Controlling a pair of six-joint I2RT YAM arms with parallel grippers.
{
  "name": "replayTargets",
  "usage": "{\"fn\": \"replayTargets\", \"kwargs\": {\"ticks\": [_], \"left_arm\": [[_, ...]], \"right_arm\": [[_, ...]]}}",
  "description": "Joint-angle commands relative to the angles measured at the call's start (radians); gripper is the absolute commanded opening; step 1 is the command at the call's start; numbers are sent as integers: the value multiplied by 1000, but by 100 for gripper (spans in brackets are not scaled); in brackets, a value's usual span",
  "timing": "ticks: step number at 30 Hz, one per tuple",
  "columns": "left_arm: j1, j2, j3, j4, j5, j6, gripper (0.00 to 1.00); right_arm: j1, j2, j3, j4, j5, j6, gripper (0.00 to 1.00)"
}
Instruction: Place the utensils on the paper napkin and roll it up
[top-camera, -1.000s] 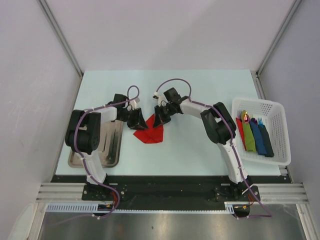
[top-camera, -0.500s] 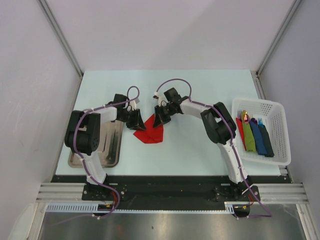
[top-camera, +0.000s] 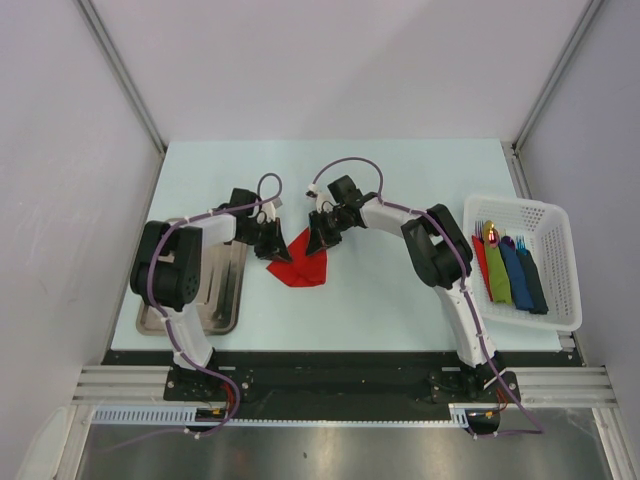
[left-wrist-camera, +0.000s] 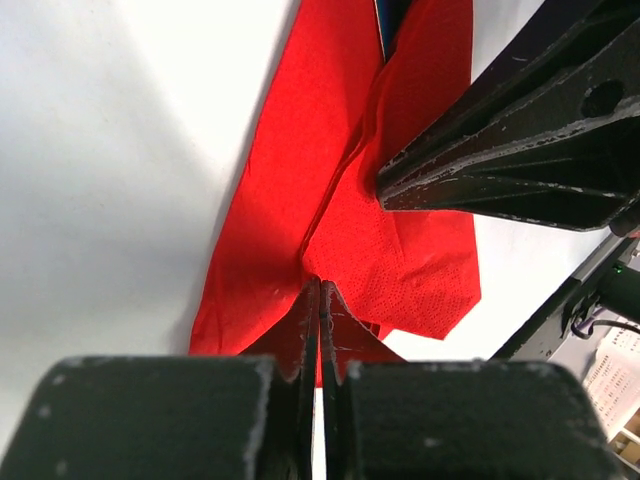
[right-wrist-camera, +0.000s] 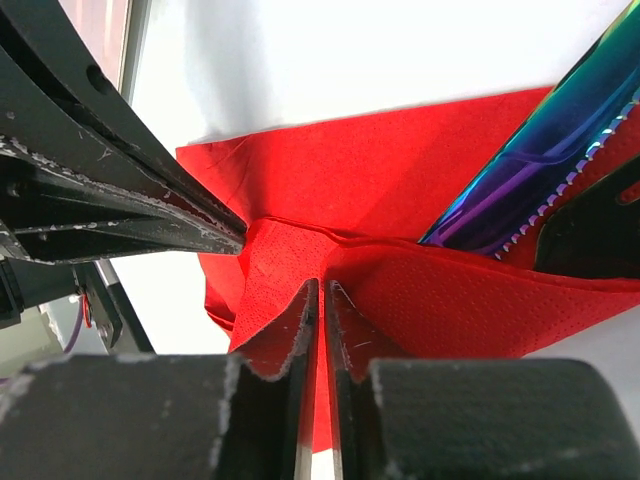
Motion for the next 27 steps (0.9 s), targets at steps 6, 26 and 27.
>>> {"fn": "replayTargets", "kwargs": {"ticks": [6, 26, 27], "left_arm": [[-4, -88, -23, -25, -6, 12, 0], [10, -118, -66, 37, 19, -41, 16], [11, -124, -68, 40, 17, -42, 22]], "right_arm": [[-2, -24, -25, -42, 25, 2, 16], [10, -18, -36, -49, 29, -22, 18], [10, -18, -39, -49, 34, -24, 17]]}}
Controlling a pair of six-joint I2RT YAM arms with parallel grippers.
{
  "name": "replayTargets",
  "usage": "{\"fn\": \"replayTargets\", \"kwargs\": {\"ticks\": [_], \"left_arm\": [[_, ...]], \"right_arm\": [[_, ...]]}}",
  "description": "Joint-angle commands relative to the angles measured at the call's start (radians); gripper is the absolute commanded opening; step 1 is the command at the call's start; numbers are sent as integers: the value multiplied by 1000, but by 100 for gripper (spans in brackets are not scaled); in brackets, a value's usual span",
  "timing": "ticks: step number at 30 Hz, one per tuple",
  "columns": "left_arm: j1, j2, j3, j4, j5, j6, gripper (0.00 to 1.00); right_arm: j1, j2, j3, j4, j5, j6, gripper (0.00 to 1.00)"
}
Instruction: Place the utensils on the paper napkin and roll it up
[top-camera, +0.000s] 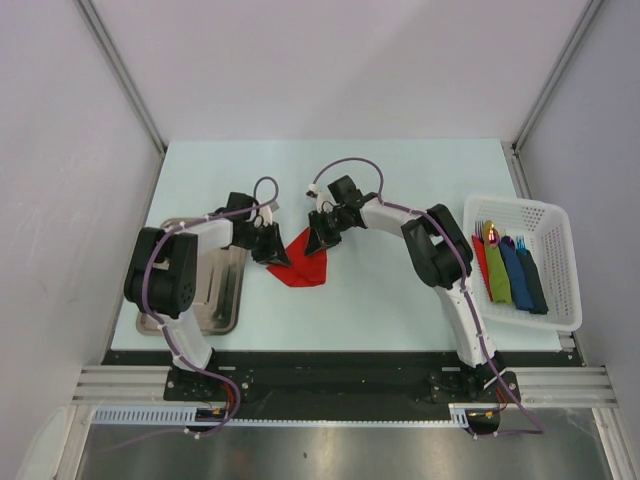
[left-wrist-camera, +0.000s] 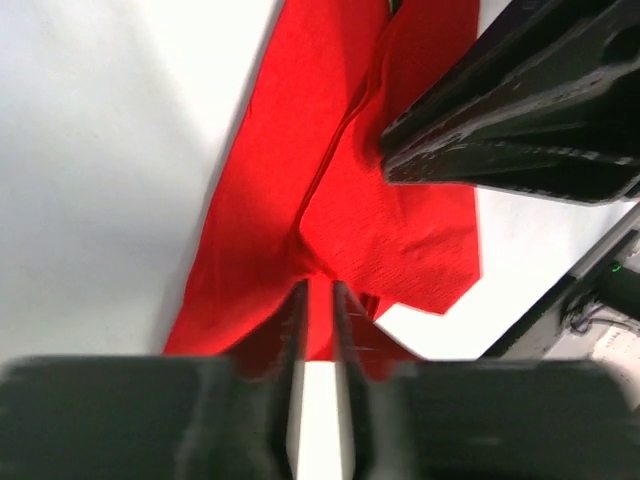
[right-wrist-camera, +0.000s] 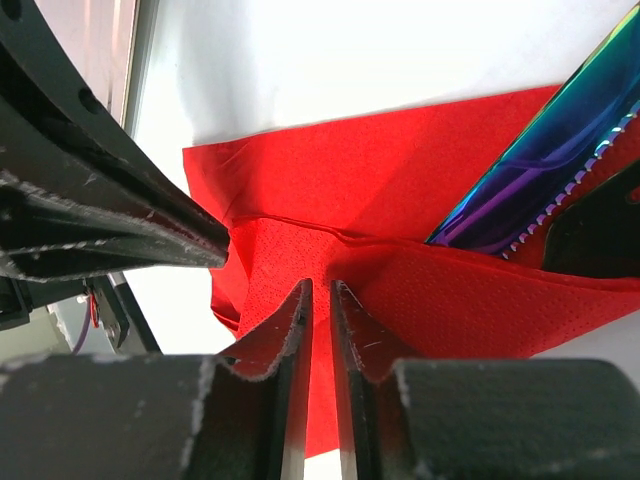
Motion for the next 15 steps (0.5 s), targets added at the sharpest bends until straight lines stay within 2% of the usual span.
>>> {"fn": "replayTargets", "kwargs": {"ticks": [1, 2, 5, 12, 15], "left_arm": [[6, -63, -5, 55, 36, -32, 28], [6, -65, -5, 61, 36, -35, 35], [6, -50, 7, 56, 34, -43, 43], [-9, 1, 50, 32, 5, -34, 45], [-14, 15, 62, 27, -1, -29, 42]], "right_arm": [[5, -12, -33, -60, 44, -43, 17], [6, -12, -33, -58, 42, -43, 17], [5, -10, -33, -60, 44, -45, 17], [5, -9, -28, -55, 38, -42, 17], [2, -6, -26, -55, 38, -43, 17]]}}
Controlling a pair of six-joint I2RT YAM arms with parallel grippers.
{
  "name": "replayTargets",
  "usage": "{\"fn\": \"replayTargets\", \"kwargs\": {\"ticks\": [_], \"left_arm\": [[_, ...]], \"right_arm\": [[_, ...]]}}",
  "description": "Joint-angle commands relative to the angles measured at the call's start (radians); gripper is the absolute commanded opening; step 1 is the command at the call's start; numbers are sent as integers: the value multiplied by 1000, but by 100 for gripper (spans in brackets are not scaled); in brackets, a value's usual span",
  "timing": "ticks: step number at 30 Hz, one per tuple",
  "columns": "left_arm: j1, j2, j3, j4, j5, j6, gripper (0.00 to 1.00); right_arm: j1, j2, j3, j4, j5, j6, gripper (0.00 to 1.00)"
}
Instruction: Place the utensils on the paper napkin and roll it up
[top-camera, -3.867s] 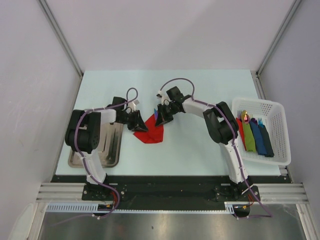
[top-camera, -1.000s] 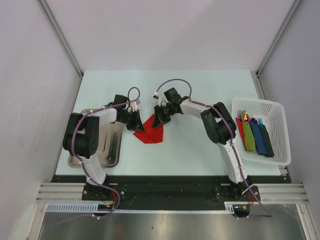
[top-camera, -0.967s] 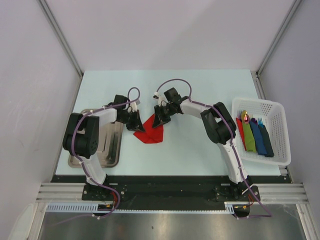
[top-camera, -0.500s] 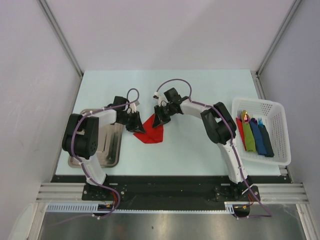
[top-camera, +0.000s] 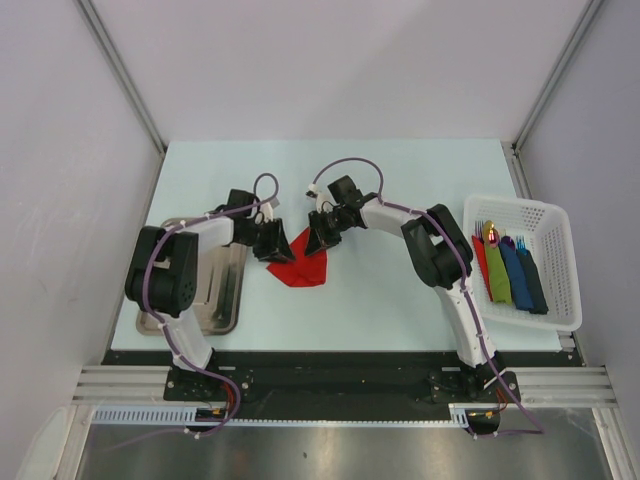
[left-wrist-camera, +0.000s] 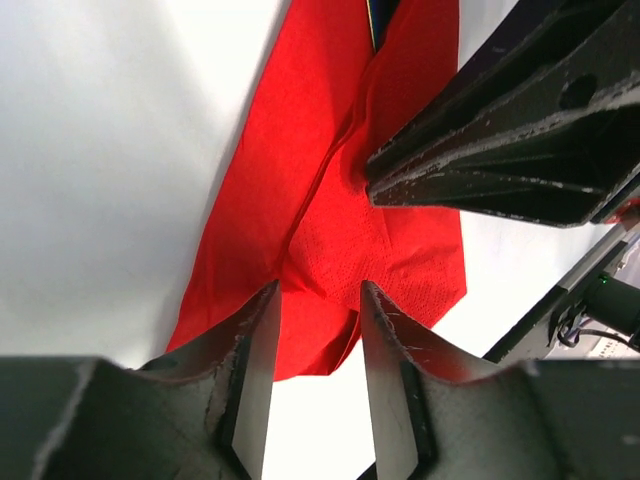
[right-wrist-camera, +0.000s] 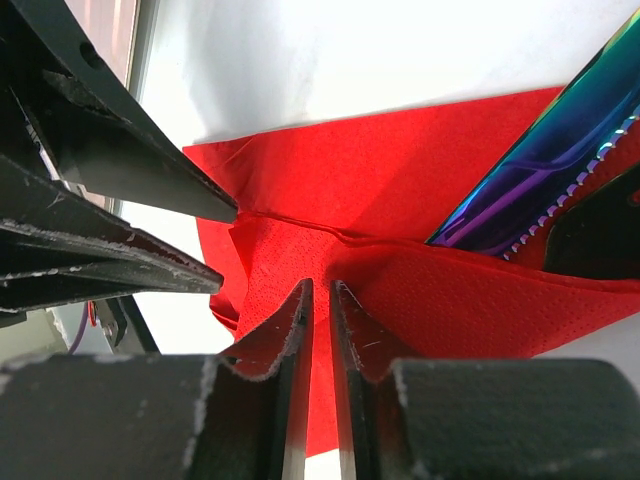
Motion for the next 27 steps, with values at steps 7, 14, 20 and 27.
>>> {"fn": "replayTargets", "kwargs": {"ticks": [7, 14, 20, 27], "left_arm": [[-34, 38, 72, -25, -29, 17, 37], [-42, 55, 84, -46, -56, 25, 26], [-42, 55, 87, -63, -88, 26, 19], [-43, 52, 99, -89, -122, 29, 36]], "right_arm": [[-3, -9, -27, -58, 40, -33, 17], [-6, -7, -24, -58, 39, -32, 17], [-6, -10, -30, -59, 40, -33, 18], [-3, -7, -32, -56, 39, -33, 18]]}}
